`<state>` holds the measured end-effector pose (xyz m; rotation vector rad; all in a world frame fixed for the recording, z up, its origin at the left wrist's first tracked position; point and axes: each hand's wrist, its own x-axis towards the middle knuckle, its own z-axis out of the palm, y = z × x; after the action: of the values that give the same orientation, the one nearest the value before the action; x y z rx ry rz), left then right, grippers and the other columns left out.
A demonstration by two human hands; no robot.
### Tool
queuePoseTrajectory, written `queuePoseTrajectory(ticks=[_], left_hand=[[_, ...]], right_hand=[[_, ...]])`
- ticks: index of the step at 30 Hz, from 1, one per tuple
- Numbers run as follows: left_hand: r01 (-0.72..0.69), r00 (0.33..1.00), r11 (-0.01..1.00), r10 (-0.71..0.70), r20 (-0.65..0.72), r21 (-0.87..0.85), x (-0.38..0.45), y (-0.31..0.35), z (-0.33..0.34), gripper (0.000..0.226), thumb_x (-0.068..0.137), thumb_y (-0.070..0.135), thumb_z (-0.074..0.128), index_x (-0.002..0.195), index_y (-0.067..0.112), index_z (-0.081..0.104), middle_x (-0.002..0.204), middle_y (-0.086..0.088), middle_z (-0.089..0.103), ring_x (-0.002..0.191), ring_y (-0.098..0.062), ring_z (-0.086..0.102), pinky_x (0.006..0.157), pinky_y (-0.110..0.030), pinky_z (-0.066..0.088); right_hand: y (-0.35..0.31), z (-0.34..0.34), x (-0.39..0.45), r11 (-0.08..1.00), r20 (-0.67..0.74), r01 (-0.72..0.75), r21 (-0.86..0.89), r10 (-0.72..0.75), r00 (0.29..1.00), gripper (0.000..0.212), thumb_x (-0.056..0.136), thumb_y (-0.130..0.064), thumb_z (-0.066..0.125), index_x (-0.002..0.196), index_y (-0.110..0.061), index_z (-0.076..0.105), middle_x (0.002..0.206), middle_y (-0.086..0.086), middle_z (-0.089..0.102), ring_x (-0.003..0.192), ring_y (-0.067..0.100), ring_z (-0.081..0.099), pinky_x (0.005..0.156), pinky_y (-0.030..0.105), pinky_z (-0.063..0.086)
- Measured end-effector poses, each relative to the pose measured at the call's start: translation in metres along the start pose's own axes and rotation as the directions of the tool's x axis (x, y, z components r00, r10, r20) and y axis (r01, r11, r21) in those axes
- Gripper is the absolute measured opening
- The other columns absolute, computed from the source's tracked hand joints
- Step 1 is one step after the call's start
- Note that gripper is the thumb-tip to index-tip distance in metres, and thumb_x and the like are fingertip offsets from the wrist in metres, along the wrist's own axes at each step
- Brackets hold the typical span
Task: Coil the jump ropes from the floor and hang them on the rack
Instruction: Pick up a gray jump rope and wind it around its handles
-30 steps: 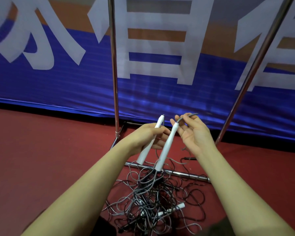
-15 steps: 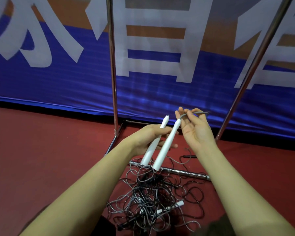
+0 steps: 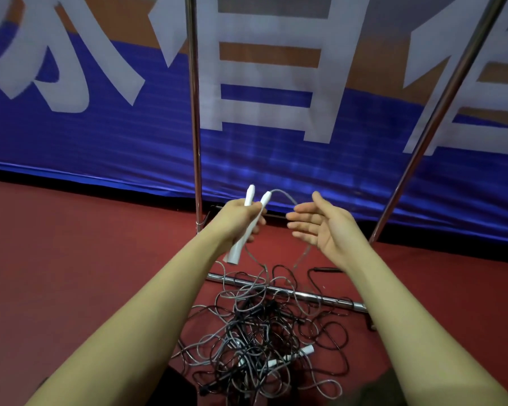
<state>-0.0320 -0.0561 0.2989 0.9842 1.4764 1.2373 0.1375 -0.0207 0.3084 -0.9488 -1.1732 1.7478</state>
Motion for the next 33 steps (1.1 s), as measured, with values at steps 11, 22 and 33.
queuePoseTrajectory(ticks=[11, 22, 33], left_hand=[[0.012, 0.885, 0.998, -0.038, 0.465, 0.058, -0.019, 0.012, -0.011, 0.021, 0.099, 0.017, 0.046, 0.095, 0.002, 0.061, 0.068, -0.006, 0.061, 0.049, -0.012, 0.048, 0.044, -0.022, 0.039], [0.015, 0.878, 1.000, -0.019, 0.478, 0.012, -0.023, 0.016, -0.025, 0.026, 0.098, 0.025, 0.047, 0.091, 0.003, 0.060, 0.064, -0.005, 0.049, 0.043, -0.010, 0.040, 0.041, -0.019, 0.034], [-0.044, 0.837, 0.995, -0.011, 0.548, 0.087, -0.027, 0.019, -0.024, 0.017, 0.088, 0.021, 0.058, 0.090, 0.005, 0.057, 0.062, -0.005, 0.056, 0.047, -0.014, 0.052, 0.046, -0.024, 0.047]], right_hand=[[0.013, 0.005, 0.011, 0.977, 0.118, 0.199, -0.079, -0.189, 0.975, 0.027, 0.100, -0.016, 0.038, 0.117, -0.006, 0.057, 0.105, 0.011, 0.066, 0.096, 0.013, 0.063, 0.090, 0.021, 0.045], [0.015, 0.007, 0.006, 0.957, 0.171, 0.243, -0.159, -0.215, 0.961, 0.007, 0.092, -0.009, 0.050, 0.090, -0.013, 0.056, 0.097, 0.003, 0.060, 0.093, 0.018, 0.051, 0.086, 0.025, 0.040], [0.006, 0.007, -0.001, 0.964, 0.257, 0.243, -0.107, -0.209, 0.944, 0.011, 0.091, -0.012, 0.051, 0.094, -0.005, 0.059, 0.051, -0.007, 0.031, 0.041, 0.003, 0.024, 0.041, 0.016, 0.022]])
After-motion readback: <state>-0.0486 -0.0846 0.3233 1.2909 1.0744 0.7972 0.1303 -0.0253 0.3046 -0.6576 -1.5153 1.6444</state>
